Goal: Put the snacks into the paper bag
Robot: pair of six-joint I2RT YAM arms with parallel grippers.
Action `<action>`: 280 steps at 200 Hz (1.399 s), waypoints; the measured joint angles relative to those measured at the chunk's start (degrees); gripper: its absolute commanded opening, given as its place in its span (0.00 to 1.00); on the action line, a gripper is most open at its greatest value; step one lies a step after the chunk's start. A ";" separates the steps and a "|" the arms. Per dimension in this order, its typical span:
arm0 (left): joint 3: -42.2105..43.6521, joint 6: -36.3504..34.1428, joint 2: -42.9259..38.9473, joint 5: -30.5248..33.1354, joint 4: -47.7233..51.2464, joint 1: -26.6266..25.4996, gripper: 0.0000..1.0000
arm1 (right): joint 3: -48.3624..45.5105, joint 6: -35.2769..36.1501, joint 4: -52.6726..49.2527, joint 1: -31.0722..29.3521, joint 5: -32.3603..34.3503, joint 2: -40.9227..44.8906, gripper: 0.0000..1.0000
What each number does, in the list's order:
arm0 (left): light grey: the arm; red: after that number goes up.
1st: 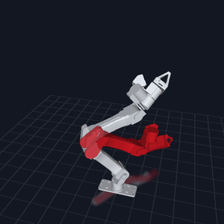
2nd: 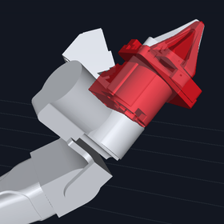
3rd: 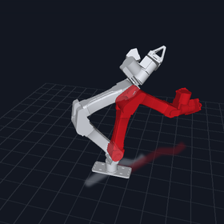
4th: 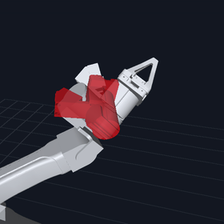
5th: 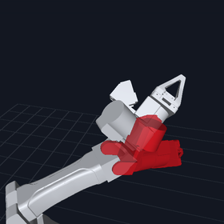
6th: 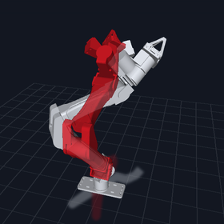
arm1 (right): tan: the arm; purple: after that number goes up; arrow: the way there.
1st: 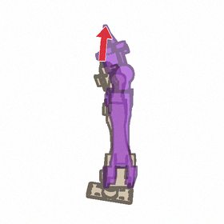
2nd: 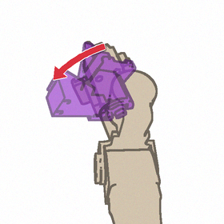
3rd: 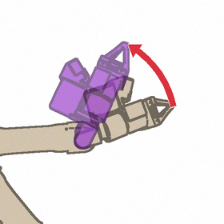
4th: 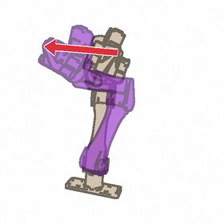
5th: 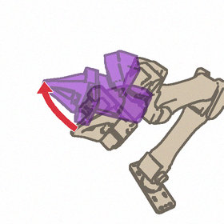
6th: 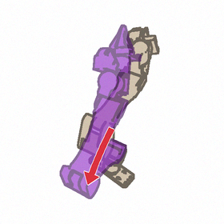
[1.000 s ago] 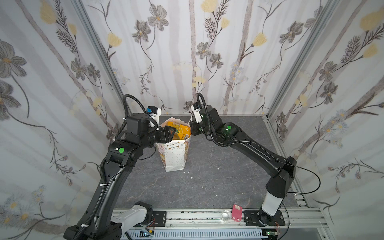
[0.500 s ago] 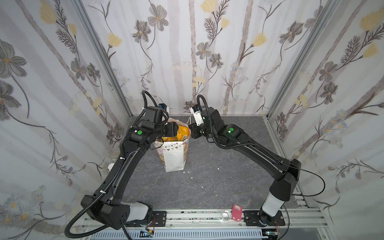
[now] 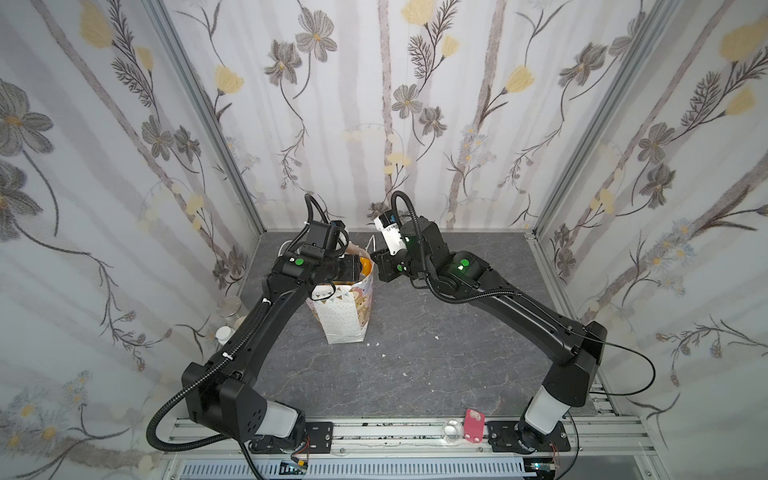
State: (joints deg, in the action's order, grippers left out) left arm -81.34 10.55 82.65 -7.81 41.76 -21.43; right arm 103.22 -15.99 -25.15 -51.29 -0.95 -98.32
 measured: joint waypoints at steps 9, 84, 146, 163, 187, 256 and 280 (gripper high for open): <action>0.66 -0.02 0.17 0.04 -0.28 -0.24 0.60 | 0.00 0.00 -0.09 -0.15 -0.04 0.00 0.00; 3.28 0.02 1.97 4.55 -3.41 -1.73 0.61 | -0.02 1.14 -0.83 -1.14 -0.15 0.52 0.00; -8.59 0.96 -1.55 3.76 -2.86 -1.64 0.73 | -0.13 1.73 0.07 -1.07 0.94 0.50 0.00; -10.91 0.15 0.09 5.33 -1.53 -1.09 0.72 | -0.26 1.73 0.20 -1.03 0.90 0.50 0.00; -11.56 -0.31 3.48 6.27 1.18 -0.52 0.69 | -0.50 1.70 0.50 -0.98 0.83 0.50 0.00; -7.89 -1.51 5.90 4.59 3.32 -0.26 0.69 | -2.23 1.68 1.79 0.28 2.12 1.03 0.00; -9.18 -1.51 4.09 4.57 3.85 0.57 0.71 | -4.07 1.68 2.27 3.13 2.43 1.66 0.00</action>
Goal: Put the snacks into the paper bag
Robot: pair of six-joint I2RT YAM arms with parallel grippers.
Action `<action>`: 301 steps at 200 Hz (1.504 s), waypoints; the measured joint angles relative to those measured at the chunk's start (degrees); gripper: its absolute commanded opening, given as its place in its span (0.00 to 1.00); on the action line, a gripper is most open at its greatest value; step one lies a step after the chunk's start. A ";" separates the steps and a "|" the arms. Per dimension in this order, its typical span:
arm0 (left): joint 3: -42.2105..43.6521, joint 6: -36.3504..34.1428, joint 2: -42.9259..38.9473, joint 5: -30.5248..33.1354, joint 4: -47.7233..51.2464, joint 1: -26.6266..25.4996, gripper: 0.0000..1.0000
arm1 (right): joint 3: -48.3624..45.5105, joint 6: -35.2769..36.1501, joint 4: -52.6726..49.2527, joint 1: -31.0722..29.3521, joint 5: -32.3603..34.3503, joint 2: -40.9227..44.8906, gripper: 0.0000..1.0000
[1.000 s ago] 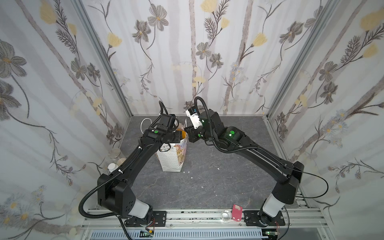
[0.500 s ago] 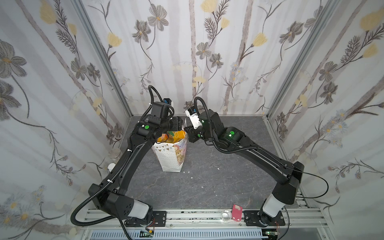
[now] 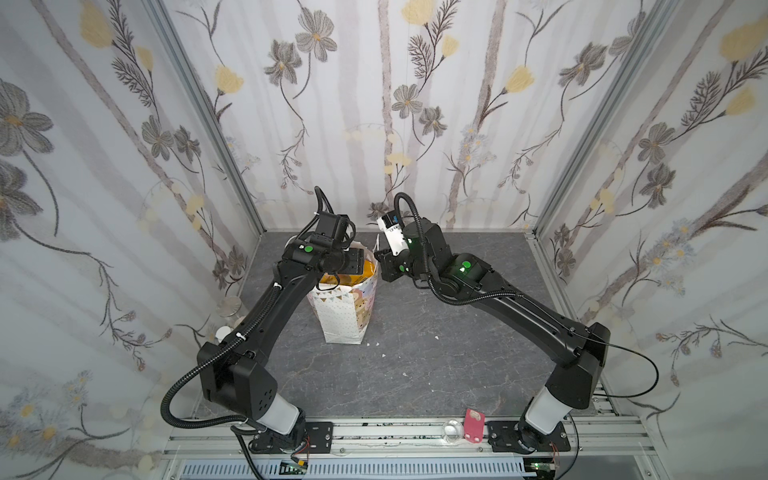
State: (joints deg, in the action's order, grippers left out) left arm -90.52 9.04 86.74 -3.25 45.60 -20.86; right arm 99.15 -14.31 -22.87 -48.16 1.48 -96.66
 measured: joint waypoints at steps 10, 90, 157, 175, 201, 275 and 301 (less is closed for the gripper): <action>-0.96 0.00 -1.60 -0.28 0.20 0.66 0.72 | -1.27 0.02 0.59 1.95 -0.07 0.46 0.00; -6.86 0.63 -10.29 -5.62 0.07 14.69 0.82 | -11.87 0.31 2.47 10.47 -0.59 10.60 0.00; -4.52 1.68 -12.04 -11.82 -3.80 21.29 0.86 | -22.60 0.26 2.27 11.32 2.60 21.84 0.00; -1.68 2.43 -13.60 -11.72 -6.38 22.93 0.86 | -23.93 -0.13 1.42 11.37 2.93 23.87 0.09; 4.79 3.15 -17.29 -8.90 -9.62 25.11 0.89 | -24.04 -0.20 1.84 11.47 4.59 25.44 0.51; 32.50 8.15 -26.08 -0.70 -25.40 37.51 1.00 | -24.02 -3.17 -0.28 13.25 13.44 33.73 0.82; 42.66 10.25 -27.39 3.17 -34.18 38.86 1.00 | -31.67 -5.33 -1.14 19.71 17.66 36.35 0.84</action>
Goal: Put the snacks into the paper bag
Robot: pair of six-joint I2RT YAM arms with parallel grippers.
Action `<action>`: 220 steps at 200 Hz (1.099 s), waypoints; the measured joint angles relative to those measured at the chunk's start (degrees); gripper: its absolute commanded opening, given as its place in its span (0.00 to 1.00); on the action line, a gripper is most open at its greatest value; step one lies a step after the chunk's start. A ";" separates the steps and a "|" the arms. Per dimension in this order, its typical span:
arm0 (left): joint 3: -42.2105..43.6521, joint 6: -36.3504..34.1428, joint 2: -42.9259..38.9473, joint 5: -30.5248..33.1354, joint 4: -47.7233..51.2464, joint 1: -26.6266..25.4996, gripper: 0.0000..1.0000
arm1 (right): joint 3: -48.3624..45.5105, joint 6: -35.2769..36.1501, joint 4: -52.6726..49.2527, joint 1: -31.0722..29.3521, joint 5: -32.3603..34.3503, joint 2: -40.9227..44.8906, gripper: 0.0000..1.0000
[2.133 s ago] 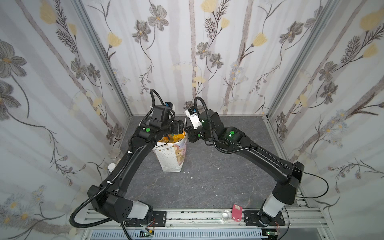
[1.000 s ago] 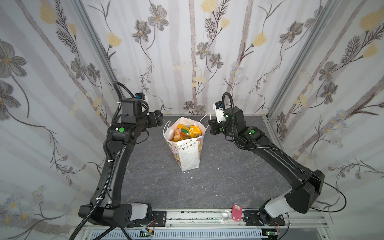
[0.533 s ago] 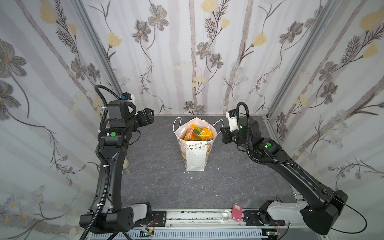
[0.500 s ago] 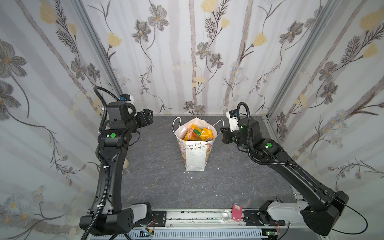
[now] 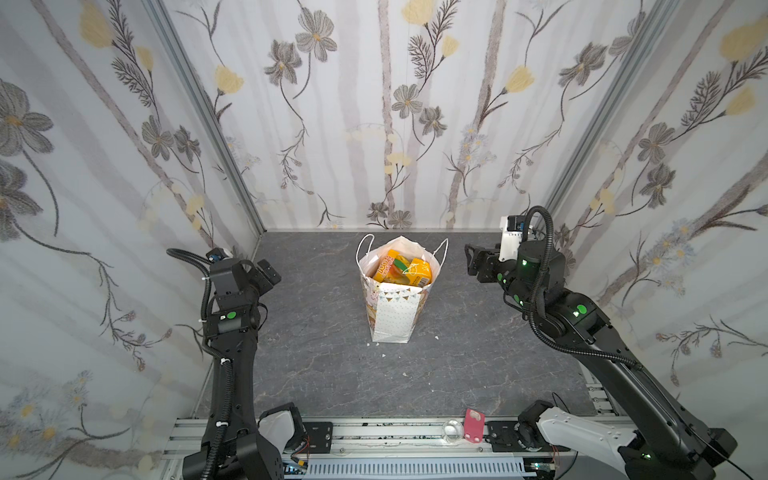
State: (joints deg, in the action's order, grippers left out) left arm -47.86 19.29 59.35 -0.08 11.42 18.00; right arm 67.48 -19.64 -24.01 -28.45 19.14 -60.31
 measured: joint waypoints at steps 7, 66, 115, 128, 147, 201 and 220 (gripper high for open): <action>2.54 0.44 0.09 0.87 -2.29 0.11 1.00 | -2.99 -0.52 0.33 2.25 0.76 0.13 0.85; 25.53 5.18 2.32 5.25 -30.18 0.17 1.00 | -33.27 -0.07 20.15 16.15 5.44 1.27 0.88; 32.68 -0.26 12.81 2.36 -52.81 -1.31 1.00 | -48.22 6.75 50.45 19.71 6.25 -5.92 0.92; 34.64 -1.44 14.99 1.27 -58.51 -1.70 1.00 | -48.76 8.22 56.85 20.76 5.22 -9.29 0.92; 35.98 -3.17 16.65 -0.74 -63.08 -2.89 1.00 | -49.64 10.91 64.46 21.53 2.64 -12.85 0.92; 33.48 -8.09 20.98 -5.81 -71.21 -7.45 1.00 | -61.64 15.82 93.00 25.57 -5.84 -23.67 0.97; 33.46 -8.94 21.46 -6.08 -72.87 -10.03 1.00 | -63.69 16.24 99.08 25.92 -7.43 -25.59 1.00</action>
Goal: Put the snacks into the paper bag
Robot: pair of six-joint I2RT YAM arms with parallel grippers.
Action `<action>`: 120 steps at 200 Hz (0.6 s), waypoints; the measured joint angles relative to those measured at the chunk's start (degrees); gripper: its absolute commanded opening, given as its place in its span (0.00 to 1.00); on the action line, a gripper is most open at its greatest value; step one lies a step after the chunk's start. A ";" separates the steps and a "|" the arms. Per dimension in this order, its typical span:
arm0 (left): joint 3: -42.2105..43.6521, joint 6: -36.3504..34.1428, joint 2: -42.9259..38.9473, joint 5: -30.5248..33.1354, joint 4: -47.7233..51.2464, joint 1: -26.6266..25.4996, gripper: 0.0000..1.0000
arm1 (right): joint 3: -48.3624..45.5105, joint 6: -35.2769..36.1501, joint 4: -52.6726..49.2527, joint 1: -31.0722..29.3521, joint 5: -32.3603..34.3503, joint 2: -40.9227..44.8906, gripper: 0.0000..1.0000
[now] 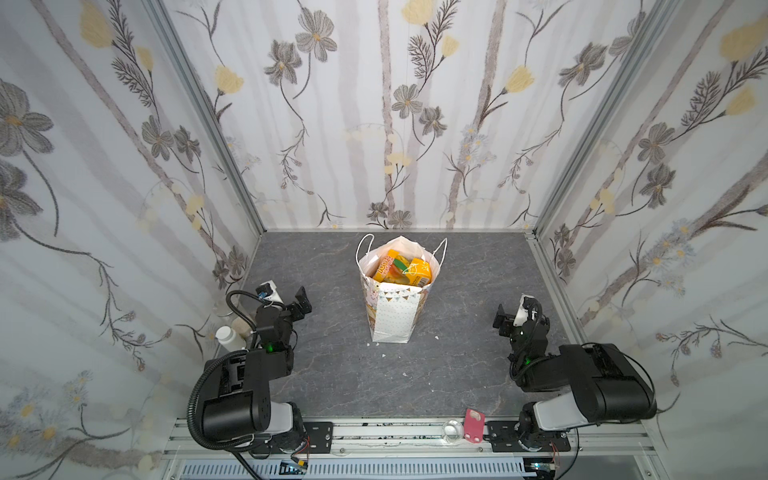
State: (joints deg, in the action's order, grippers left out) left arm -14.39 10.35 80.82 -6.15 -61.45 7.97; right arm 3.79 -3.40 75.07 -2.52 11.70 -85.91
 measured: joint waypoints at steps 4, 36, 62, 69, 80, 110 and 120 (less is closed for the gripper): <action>0.11 -0.09 0.22 0.20 -0.68 -0.76 1.00 | 0.46 -0.02 0.59 0.04 0.00 0.31 1.00; 1.33 -5.18 7.93 3.30 -9.77 -8.55 1.00 | 6.29 -0.20 1.36 0.07 0.63 0.07 1.00; 0.81 -6.08 9.75 7.85 -10.29 -8.94 1.00 | 6.60 -0.15 0.20 0.02 0.59 -0.28 1.00; 0.63 -6.25 9.79 8.76 -10.99 -8.96 1.00 | 6.67 0.00 -0.07 0.02 0.39 -0.17 1.00; 0.55 -6.51 9.86 8.96 -11.52 -9.01 1.00 | 7.06 0.31 -0.33 0.02 -0.92 -0.33 0.99; 0.52 -6.93 9.97 9.62 -11.98 -9.01 1.00 | 7.41 0.90 -0.94 0.02 -3.50 -0.42 1.00; 0.52 -6.93 9.97 9.97 -12.00 -9.01 1.00 | 7.45 0.92 -1.18 0.02 -3.72 -0.42 1.00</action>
State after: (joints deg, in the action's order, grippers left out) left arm -13.87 3.42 90.78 3.81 -73.45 -1.04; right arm 11.25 -2.48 73.89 -2.50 7.99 -86.32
